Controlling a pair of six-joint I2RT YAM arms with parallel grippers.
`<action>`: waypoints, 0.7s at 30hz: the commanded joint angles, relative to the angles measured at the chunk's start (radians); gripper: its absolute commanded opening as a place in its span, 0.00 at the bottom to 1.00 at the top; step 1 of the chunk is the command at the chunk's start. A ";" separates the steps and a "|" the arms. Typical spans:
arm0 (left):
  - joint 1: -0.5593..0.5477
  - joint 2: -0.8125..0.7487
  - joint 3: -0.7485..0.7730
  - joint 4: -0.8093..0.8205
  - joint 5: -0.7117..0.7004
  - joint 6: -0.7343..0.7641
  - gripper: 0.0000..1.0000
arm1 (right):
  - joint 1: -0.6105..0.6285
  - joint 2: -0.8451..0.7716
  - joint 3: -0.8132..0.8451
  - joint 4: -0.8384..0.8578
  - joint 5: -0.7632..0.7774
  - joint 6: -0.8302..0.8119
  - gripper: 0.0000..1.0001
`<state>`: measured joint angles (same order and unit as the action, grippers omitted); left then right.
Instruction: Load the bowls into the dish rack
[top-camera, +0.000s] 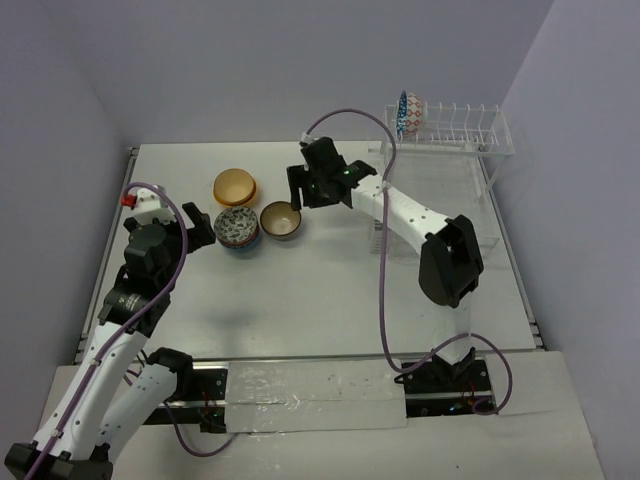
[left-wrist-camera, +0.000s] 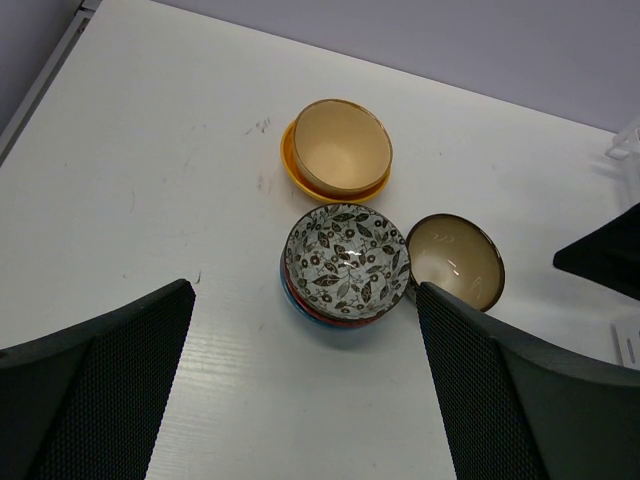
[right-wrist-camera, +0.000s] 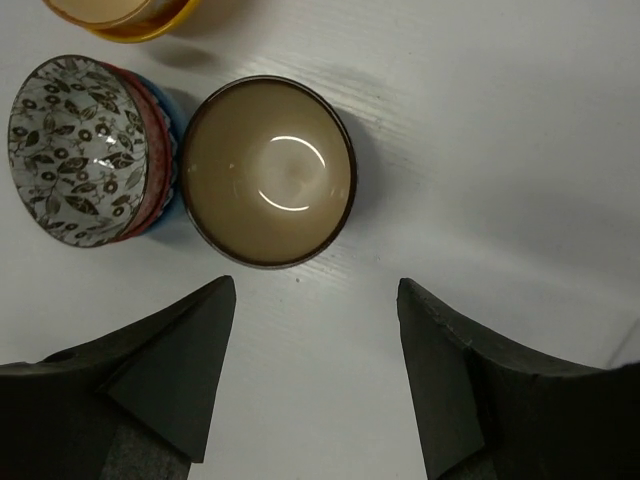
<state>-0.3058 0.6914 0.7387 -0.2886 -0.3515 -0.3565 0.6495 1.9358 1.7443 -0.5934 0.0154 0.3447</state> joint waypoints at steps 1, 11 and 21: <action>-0.004 0.000 -0.012 0.042 0.020 0.007 0.99 | -0.001 0.049 0.020 0.058 -0.055 0.079 0.73; -0.004 0.000 -0.012 0.042 0.025 0.007 0.99 | 0.001 0.207 0.078 0.081 -0.019 0.140 0.64; -0.004 0.000 -0.012 0.040 0.022 0.008 0.99 | 0.002 0.279 0.110 0.089 0.026 0.174 0.55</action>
<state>-0.3058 0.6918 0.7387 -0.2886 -0.3447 -0.3565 0.6502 2.1933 1.8076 -0.5385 0.0093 0.4904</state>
